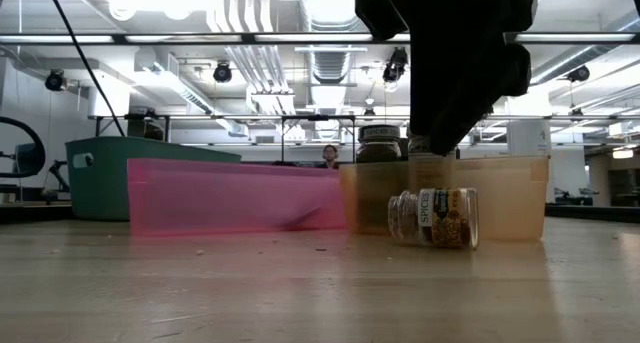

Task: Pick & Place Food Item
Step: Put the brown seasoning bottle into the orange bin

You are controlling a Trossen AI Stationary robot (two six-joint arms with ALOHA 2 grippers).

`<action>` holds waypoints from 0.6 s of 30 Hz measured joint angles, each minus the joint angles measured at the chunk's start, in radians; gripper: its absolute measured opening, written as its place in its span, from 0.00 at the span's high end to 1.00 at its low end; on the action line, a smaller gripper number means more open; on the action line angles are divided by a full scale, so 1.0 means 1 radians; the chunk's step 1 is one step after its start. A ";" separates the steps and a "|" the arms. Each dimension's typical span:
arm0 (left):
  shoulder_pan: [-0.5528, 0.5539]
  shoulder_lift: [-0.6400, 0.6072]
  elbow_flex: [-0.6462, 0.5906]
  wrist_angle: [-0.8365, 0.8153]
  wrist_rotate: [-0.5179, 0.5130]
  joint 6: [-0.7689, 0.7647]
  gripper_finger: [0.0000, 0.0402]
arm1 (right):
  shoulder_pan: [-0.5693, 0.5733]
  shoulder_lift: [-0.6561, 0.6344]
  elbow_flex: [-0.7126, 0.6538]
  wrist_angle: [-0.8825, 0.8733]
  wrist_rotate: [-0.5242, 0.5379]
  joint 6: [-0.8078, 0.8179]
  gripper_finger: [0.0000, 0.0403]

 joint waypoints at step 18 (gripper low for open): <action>0.000 0.000 0.000 0.000 0.000 0.000 0.39 | 0.005 0.083 0.000 -0.007 0.024 -0.154 0.52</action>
